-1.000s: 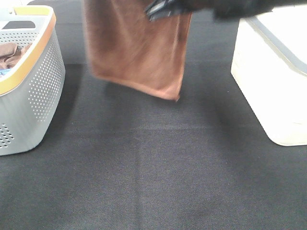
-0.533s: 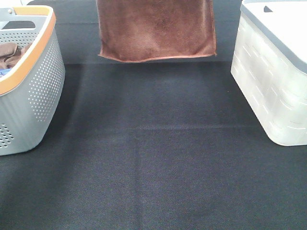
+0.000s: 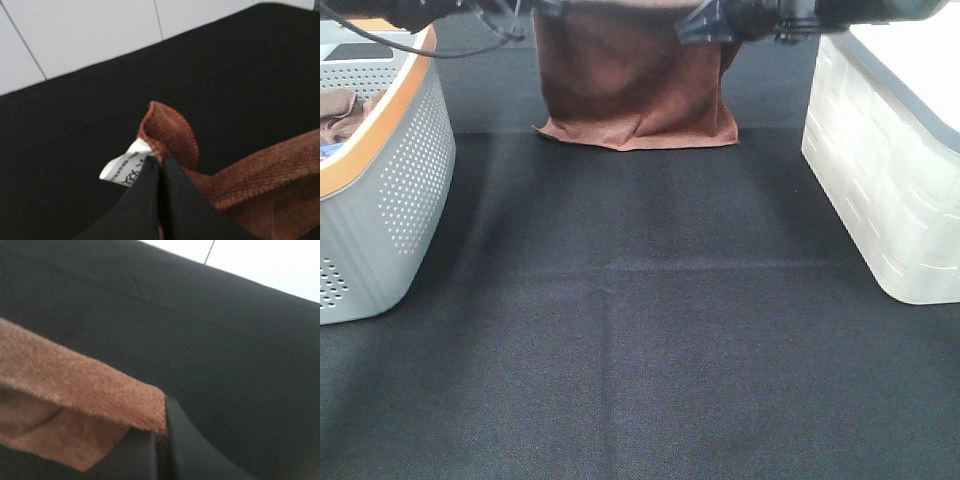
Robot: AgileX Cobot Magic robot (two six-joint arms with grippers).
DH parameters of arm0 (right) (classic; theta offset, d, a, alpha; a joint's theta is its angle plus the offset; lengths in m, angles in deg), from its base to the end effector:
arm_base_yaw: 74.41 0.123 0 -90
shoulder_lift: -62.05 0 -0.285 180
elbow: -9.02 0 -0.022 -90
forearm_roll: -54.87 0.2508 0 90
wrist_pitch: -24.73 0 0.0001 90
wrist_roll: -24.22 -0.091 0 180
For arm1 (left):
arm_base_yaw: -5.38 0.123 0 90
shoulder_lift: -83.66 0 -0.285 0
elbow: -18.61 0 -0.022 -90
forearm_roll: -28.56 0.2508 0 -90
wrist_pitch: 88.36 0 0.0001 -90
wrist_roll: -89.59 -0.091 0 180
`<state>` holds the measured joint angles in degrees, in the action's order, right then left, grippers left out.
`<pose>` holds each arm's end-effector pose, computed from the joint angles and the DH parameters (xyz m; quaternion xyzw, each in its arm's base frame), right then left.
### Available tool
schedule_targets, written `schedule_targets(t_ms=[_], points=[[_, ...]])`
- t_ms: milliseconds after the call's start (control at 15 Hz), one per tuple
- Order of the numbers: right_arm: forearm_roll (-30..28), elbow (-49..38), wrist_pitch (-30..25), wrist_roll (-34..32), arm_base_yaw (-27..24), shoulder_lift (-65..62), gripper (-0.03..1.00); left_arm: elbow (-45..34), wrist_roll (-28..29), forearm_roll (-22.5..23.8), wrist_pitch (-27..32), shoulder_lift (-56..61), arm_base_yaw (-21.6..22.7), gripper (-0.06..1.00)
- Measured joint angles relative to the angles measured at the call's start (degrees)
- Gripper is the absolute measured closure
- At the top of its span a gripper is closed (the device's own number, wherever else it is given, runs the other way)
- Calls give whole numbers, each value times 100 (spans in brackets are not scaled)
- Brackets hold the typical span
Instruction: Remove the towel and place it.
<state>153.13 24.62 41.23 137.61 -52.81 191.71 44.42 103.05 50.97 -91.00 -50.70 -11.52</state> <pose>0.4725 0.1597 0.2213 -0.1918 0.8230 -0.0895 0.5272 0.5080 -0.1560 0.2425 0.1838 0.7778 -0.0488 0.5991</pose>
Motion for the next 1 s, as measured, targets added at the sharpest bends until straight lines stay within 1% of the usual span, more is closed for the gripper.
schedule_targets(t_ms=[67, 133, 200, 267, 333, 400, 467, 533, 667, 733, 800, 867, 933, 1000], points=[[80, -453, 0, 441, 57, -92, 97, 0, 109, -149, 1140, 126, -126, 94], [80, -453, 0, 441, 57, -92, 97, 0, 109, -149, 1140, 126, -126, 94], [109, -837, -34, 584, 120, -292, 97, 0, 120, -344, 2149, 281, -298, 94], [109, -837, -34, 584, 120, -292, 97, 0, 120, -344, 2149, 281, -298, 94], [149, -968, -281, 367, 138, -504, 97, 0, 120, -493, 2899, 395, -435, 94], [149, -968, -281, 367, 138, -504, 97, 0, 120, -493, 2899, 395, -435, 94], [166, -1003, -561, -17, 138, -630, 97, 0, 120, -527, 3168, 441, -493, 94], [183, -1026, -1031, -218, 126, -751, 97, 0, 120, -544, 3369, 470, -539, 94], [178, -1243, -2154, -395, 126, -888, 97, 0, 120, -613, 3701, 539, -561, 94], [-17, -1404, -2681, -699, 126, -945, 97, 0, 120, -659, 3833, 584, -561, 94], [-590, -1536, -3254, -1278, 126, -951, 97, 0, 120, -688, 3994, 676, -561, 94], [-2040, -1558, -3902, -2452, 126, -951, 97, 0, 103, -693, 4062, 722, -561, 94], [-2647, -1547, -4051, -3031, 132, -957, 97, 0, 103, -699, 4108, 739, -561, 94], [-4526, -1495, -4171, -4956, 138, -963, 97, 0, 103, -710, 4183, 756, -561, 94]])
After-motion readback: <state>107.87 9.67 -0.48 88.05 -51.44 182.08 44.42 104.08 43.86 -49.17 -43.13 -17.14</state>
